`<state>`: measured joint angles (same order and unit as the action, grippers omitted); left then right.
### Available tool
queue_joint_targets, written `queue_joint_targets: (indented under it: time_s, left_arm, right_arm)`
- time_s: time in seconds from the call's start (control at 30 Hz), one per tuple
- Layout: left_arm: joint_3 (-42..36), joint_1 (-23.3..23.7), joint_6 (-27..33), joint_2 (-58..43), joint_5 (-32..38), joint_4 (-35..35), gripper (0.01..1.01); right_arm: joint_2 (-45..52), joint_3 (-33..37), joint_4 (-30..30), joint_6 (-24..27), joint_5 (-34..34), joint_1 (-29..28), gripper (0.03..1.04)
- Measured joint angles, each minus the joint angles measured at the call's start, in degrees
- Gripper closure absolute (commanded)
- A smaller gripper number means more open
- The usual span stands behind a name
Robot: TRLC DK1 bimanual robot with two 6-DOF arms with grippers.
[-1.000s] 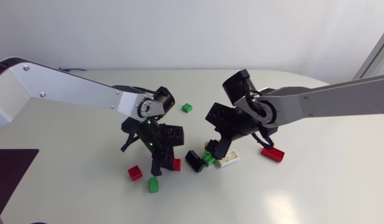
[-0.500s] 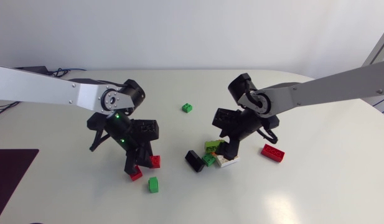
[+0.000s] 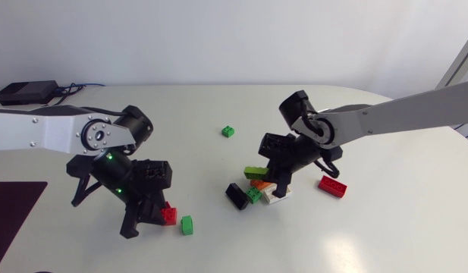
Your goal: Sort duplo bricks by size, large to the right and small to the left
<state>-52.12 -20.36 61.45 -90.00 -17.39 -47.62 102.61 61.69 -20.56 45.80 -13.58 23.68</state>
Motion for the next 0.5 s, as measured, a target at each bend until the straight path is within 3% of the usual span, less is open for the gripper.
queue_joint_targets:
  time_s: [0.33, 0.4, 0.5]
  left_arm:
    - [7.4, -1.1, 0.5, 1.2, -0.2, 1.8, 0.721]
    - [8.0, -1.5, 0.5, 1.1, -0.2, 2.5, 0.651]
    - [8.3, -1.5, 0.5, 1.1, -0.2, 3.1, 0.459]
  right_arm:
    - [-11.9, -3.1, 1.2, -1.9, 0.0, -3.8, 0.75]
    - [-13.9, -4.9, 1.2, -1.9, 0.1, -5.9, 0.75]
    - [-16.5, -8.3, 1.2, -1.6, 0.1, -9.6, 0.75]
